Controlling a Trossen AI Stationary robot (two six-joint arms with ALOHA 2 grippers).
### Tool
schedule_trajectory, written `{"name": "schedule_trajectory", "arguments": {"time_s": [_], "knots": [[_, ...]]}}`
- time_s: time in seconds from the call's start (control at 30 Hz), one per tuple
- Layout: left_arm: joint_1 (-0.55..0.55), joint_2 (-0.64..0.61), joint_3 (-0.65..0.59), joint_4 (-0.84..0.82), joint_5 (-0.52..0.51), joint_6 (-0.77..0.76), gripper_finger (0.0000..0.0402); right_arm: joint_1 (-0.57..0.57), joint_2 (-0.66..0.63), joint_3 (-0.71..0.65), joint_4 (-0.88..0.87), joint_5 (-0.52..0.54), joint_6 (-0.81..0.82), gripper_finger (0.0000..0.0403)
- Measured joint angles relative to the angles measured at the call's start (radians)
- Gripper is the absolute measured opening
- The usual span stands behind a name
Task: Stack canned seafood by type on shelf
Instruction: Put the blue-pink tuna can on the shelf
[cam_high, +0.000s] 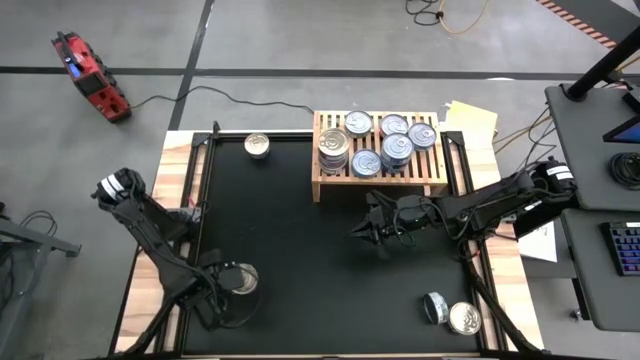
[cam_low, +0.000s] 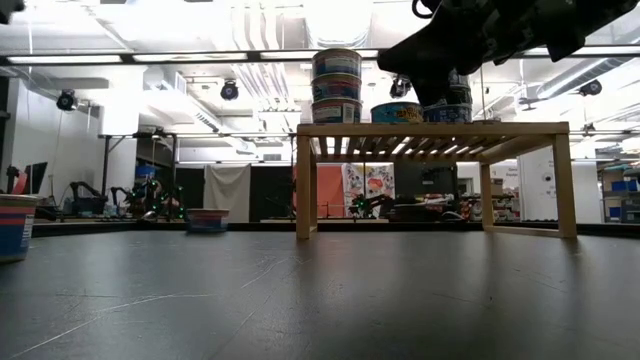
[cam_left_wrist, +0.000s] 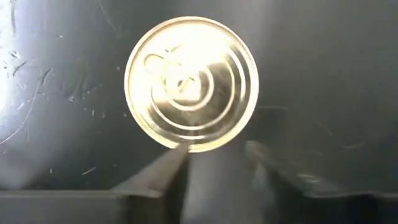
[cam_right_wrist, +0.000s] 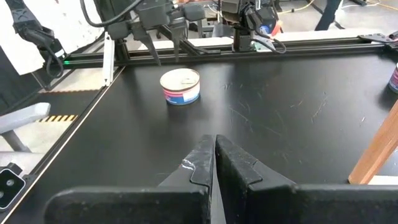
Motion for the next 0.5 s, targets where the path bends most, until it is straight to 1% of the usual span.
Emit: {"name": "schedule_trajectory", "arguments": {"time_s": [0.1,0.13,0.17,0.3,0.4,0.5], "knots": [[-0.024,0.009,0.000,0.008,-0.001,-0.002,0.0050,0.000,0.000,0.000,0.000,0.000,0.000,0.0009],[-0.029,0.012,0.000,0.012,-0.005,-0.004,0.0026,0.000,0.000,0.000,0.000,0.000,0.000,0.0009],[-0.032,0.016,0.000,0.012,-0.015,-0.005,0.0014,0.000,0.000,0.000,0.001,0.000,0.000,0.0009],[-0.035,0.049,-0.002,0.011,-0.046,0.010,0.0018,0.000,0.000,0.000,0.006,0.000,0.018,0.0009],[-0.035,0.086,-0.003,0.011,-0.055,0.048,0.0006,0.009,0.000,0.000,0.007,0.008,0.027,0.0009],[-0.035,0.128,-0.005,0.011,-0.084,0.082,0.0002,0.031,0.000,0.000,0.013,0.024,0.028,0.0009]]}}
